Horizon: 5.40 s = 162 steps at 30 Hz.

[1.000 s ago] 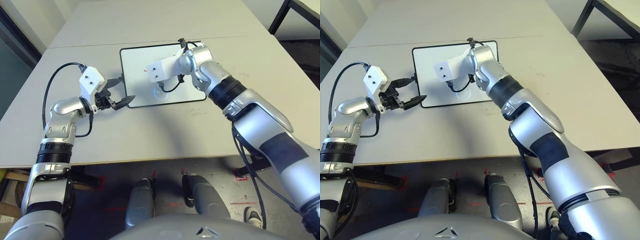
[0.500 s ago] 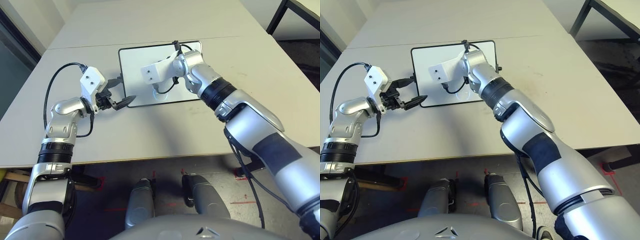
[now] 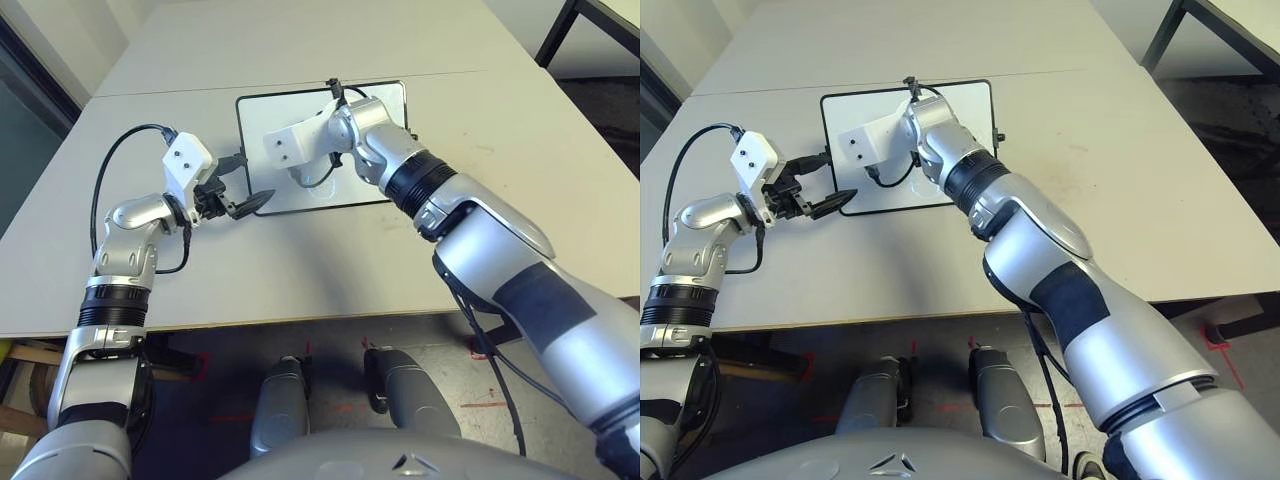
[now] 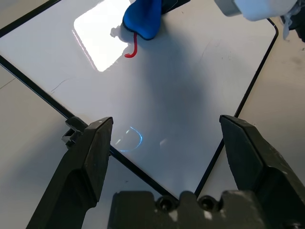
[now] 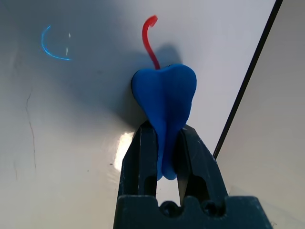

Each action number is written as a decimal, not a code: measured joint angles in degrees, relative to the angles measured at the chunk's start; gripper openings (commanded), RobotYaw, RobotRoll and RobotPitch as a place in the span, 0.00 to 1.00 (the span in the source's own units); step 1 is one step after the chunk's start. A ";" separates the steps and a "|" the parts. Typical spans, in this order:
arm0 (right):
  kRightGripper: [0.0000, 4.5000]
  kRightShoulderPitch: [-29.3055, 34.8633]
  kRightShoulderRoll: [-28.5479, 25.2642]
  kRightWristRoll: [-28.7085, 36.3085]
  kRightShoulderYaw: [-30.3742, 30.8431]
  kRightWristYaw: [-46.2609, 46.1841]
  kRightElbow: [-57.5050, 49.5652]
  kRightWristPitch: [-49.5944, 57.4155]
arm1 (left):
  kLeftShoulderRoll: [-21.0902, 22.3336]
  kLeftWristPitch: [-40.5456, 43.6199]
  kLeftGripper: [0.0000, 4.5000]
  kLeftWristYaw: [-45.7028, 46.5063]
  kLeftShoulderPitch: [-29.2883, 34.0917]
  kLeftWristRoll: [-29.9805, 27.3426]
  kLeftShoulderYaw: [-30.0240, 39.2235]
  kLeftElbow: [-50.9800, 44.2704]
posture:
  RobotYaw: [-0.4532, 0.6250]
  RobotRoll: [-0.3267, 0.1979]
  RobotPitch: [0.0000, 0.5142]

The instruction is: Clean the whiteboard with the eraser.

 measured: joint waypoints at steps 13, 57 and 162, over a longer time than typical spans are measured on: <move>0.08 0.53 1.86 0.00 1.35 -0.18 -0.31 -1.83 | 0.00 0.89 1.00 0.83 1.21 -0.02 0.01 -1.54 | 0.42 0.62 0.25; 0.08 -4.07 -7.53 0.33 1.65 -6.40 11.56 -12.73 | -0.61 0.78 1.00 0.83 -0.24 -0.04 0.02 0.17 | 0.37 0.62 0.24; 1.00 35.43 -30.00 61.06 -59.57 -3.54 -14.52 1.90 | 0.92 8.59 1.00 18.63 -0.27 -9.17 21.71 6.43 | 0.33 0.62 0.23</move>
